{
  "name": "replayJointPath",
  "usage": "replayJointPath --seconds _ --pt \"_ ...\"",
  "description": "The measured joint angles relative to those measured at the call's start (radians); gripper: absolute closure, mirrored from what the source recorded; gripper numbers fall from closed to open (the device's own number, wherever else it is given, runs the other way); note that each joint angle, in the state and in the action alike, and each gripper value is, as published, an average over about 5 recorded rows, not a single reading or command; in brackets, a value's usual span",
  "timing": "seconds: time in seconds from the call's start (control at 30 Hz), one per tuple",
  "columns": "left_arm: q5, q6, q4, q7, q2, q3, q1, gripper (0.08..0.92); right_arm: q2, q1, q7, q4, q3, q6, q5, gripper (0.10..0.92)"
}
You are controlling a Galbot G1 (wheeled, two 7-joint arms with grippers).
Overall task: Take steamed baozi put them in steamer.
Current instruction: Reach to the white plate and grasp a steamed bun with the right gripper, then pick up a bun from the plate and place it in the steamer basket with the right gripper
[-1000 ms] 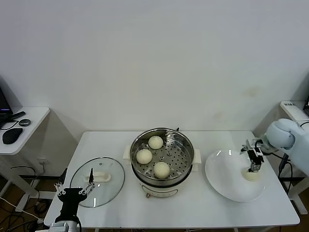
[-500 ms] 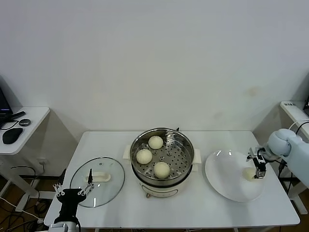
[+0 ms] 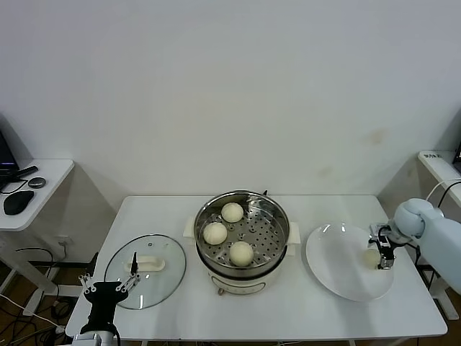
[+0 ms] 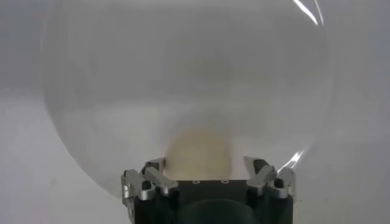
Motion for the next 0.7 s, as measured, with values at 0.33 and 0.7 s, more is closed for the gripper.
replayJointPath --seconds 0.33,0.7 --pt "0.0 0.0 -0.004 0.0 0.001 0.0 0.001 0.177 -0.009 0.008 -0.018 0.019 -0.008 -0.023 0.016 0.541" --pt "-0.003 0.004 -0.014 0.002 0.011 0.004 -0.004 0.177 -0.081 0.151 -0.059 0.159 -0.129 -0.085 0.145 0.575"
